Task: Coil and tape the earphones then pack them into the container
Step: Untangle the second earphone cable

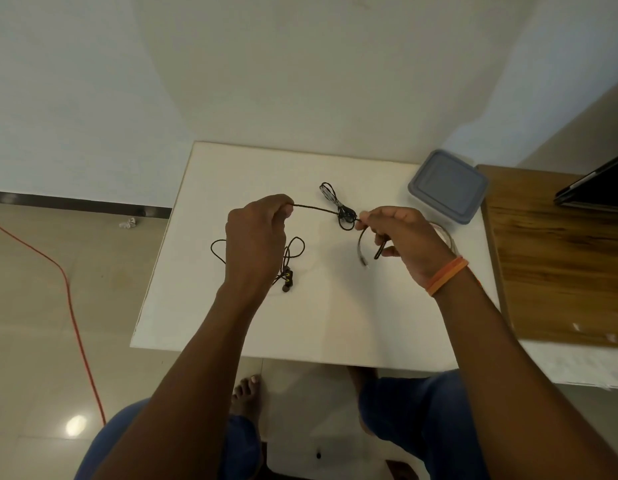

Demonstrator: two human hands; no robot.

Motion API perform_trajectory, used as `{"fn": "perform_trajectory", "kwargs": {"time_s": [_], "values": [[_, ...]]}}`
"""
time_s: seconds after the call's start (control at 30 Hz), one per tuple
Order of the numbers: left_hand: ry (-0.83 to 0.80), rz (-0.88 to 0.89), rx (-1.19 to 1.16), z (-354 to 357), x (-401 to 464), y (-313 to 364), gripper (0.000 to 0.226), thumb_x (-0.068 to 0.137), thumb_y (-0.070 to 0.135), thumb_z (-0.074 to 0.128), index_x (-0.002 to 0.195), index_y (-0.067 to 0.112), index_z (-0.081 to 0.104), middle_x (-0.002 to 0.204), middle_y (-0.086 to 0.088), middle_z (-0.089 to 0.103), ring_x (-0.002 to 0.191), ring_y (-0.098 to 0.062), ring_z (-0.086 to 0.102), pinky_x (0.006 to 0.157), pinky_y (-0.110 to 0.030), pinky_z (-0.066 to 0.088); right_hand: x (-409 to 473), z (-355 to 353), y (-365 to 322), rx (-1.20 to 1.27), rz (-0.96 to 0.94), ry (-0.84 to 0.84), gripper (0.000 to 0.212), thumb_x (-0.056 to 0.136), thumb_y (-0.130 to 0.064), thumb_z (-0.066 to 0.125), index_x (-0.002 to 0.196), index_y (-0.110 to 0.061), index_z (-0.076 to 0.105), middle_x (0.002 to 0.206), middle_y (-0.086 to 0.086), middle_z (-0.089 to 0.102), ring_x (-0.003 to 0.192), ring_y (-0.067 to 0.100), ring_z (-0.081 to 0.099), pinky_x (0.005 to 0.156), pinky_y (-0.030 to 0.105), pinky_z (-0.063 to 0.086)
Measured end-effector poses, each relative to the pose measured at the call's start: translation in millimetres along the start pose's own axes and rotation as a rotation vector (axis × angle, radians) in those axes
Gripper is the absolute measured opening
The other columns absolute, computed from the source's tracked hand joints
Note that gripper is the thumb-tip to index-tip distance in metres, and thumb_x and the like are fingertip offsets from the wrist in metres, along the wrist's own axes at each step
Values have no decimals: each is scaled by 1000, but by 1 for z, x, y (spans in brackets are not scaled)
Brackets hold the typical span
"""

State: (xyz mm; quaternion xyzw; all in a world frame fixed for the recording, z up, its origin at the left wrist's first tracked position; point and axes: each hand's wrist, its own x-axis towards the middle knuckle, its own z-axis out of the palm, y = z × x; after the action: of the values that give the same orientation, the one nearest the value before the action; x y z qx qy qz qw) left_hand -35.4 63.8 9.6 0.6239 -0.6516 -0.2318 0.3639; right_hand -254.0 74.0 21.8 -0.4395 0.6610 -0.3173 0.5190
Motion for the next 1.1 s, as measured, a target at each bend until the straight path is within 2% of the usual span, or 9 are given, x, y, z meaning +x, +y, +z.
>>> {"fn": "perform_trajectory", "kwargs": {"time_s": [0.13, 0.27, 0.43, 0.53, 0.6, 0.7, 0.8, 0.9, 1.1], "values": [[-31, -35, -63, 1, -1, 5, 18, 94, 9, 52, 87, 7, 68, 74, -11, 69, 67, -29, 65, 63, -41, 52, 4, -3, 0, 389, 51, -76, 34, 96, -41, 54, 92, -13, 73, 59, -7, 34, 59, 11, 36, 59, 29, 28], [-28, -41, -81, -1, -2, 4, 18, 95, 7, 52, 89, 5, 69, 76, -4, 70, 65, -21, 67, 66, -38, 53, 4, -5, 0, 668, 75, -83, 22, 96, -19, 52, 105, -11, 70, 54, -7, 30, 50, 8, 34, 61, 28, 32], [21, -91, -78, -3, -1, 1, 19, 94, 4, 51, 85, 4, 68, 73, -5, 69, 63, -27, 65, 66, -41, 52, 8, -12, 2, 1047, 135, 104, 18, 96, -15, 52, 107, -15, 66, 54, -7, 53, 53, 7, 50, 67, 25, 46], [55, -139, -94, -5, -1, -1, 22, 95, 7, 51, 86, 9, 70, 74, 2, 68, 62, -22, 66, 65, -33, 52, 11, -17, 9, 1190, 120, 211, 18, 99, -10, 48, 111, -11, 62, 92, 5, 73, 48, 3, 52, 58, 20, 52], [75, -164, -118, -6, 0, -1, 22, 96, 9, 51, 88, 12, 71, 74, 4, 68, 60, -19, 67, 63, -30, 51, 12, -20, 13, 1148, 146, 263, 21, 100, -4, 43, 114, -8, 59, 111, 11, 67, 44, 2, 47, 56, 19, 52], [103, -182, -111, -7, 0, -1, 23, 96, 9, 51, 88, 13, 71, 74, 5, 69, 61, -23, 66, 62, -29, 48, 15, -21, 16, 980, 213, 323, 26, 96, 4, 44, 120, -3, 55, 101, 12, 67, 49, 5, 55, 55, 20, 54], [114, -208, -145, -9, 1, 1, 22, 96, 9, 51, 88, 11, 72, 74, 4, 69, 58, -15, 65, 58, -17, 44, 15, -13, 17, 854, 319, 287, 11, 96, 4, 47, 106, 0, 52, 86, 17, 66, 68, 22, 70, 71, 35, 61], [84, -239, -215, -8, 1, 5, 21, 96, 10, 53, 89, 16, 73, 77, 4, 71, 57, -4, 64, 59, -9, 43, 11, -8, 14, 670, 374, 217, 11, 97, -7, 52, 105, 1, 54, 99, 21, 64, 85, 33, 69, 76, 46, 58], [-129, -85, -193, -2, -2, 8, 19, 92, 4, 59, 93, 15, 75, 78, 5, 72, 62, -7, 62, 60, -10, 42, -5, -4, 1, 135, 91, -110, 28, 85, -20, 72, 109, -8, 68, 102, 14, 74, 91, 27, 73, 82, 39, 59]]}}
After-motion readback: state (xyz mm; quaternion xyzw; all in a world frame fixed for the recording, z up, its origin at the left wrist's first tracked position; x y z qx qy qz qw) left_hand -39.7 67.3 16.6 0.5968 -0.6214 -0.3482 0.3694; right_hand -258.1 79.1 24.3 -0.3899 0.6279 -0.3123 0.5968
